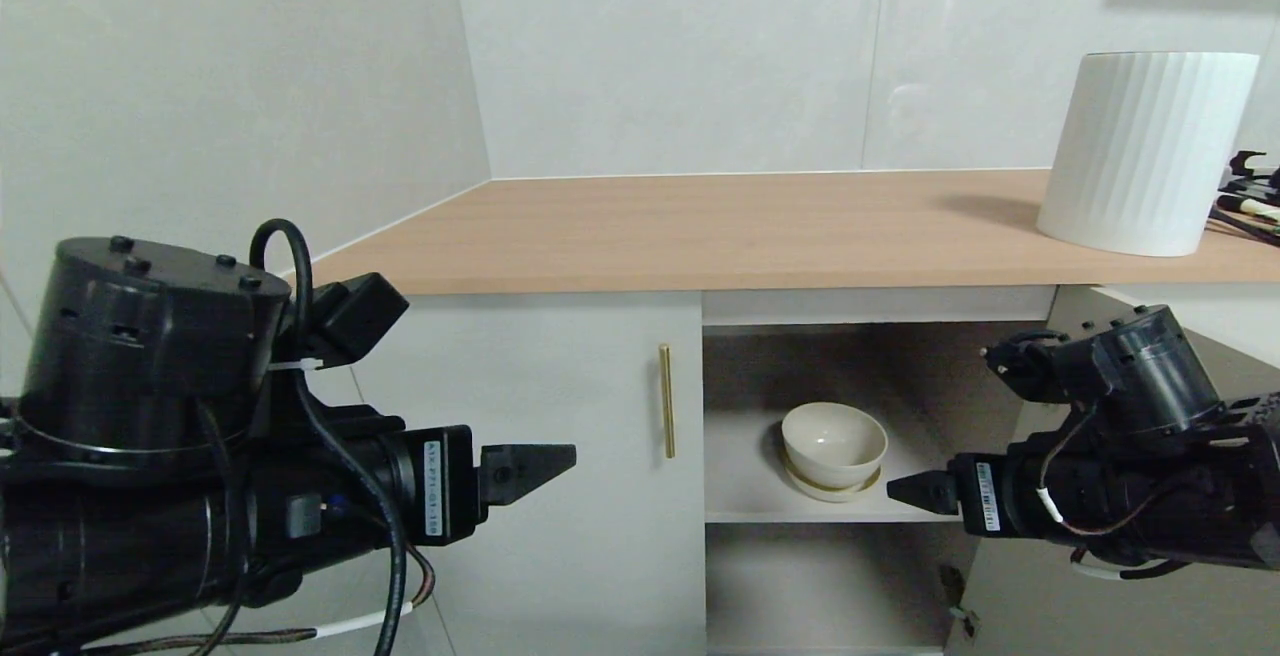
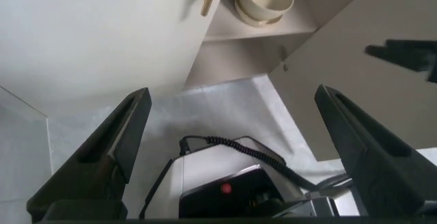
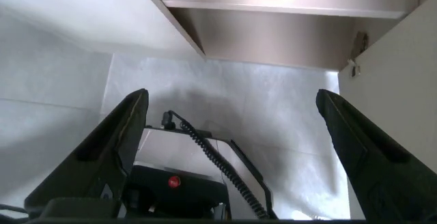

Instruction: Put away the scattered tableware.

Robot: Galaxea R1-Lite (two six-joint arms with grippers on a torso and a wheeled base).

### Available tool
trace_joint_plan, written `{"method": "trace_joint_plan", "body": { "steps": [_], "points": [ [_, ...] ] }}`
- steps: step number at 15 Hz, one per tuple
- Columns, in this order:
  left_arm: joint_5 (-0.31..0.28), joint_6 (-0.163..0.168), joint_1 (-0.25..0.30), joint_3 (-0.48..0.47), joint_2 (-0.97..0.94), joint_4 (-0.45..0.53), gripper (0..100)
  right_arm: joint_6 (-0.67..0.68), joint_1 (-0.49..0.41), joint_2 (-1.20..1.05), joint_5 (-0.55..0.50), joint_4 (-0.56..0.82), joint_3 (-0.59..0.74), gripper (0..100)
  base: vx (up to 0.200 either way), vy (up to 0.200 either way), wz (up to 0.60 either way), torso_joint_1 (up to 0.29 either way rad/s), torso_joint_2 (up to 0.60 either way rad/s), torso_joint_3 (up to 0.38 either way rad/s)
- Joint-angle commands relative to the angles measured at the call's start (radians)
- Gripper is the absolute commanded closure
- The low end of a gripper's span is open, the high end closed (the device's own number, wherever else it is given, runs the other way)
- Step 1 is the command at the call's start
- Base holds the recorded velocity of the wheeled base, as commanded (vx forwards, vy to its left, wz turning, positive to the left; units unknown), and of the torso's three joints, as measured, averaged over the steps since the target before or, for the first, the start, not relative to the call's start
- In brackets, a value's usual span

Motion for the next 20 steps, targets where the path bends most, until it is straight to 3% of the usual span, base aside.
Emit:
{"method": "trace_joint_plan", "body": {
  "steps": [1, 15, 20],
  "points": [
    [0.0, 0.0, -0.001, 0.004, 0.021, 0.0, 0, 0.0, 0.006, -0.013, -0.002, 0.001, -0.001, 0, -0.2, 0.0, 0.0, 0.007, 0.01, 0.007],
    [0.001, 0.002, -0.011, 0.015, 0.049, 0.0, 0, -0.002, 0.006, 0.05, -0.001, 0.001, 0.007, 0, -0.2, 0.0, 0.0, 0.001, 0.0, 0.005],
    [0.004, 0.002, -0.011, 0.016, 0.044, 0.0, 0, -0.005, 0.012, -0.016, -0.001, 0.022, 0.013, 0, 0.0, 0.0, 0.0, 0.0, 0.0, 0.0]
  ]
}}
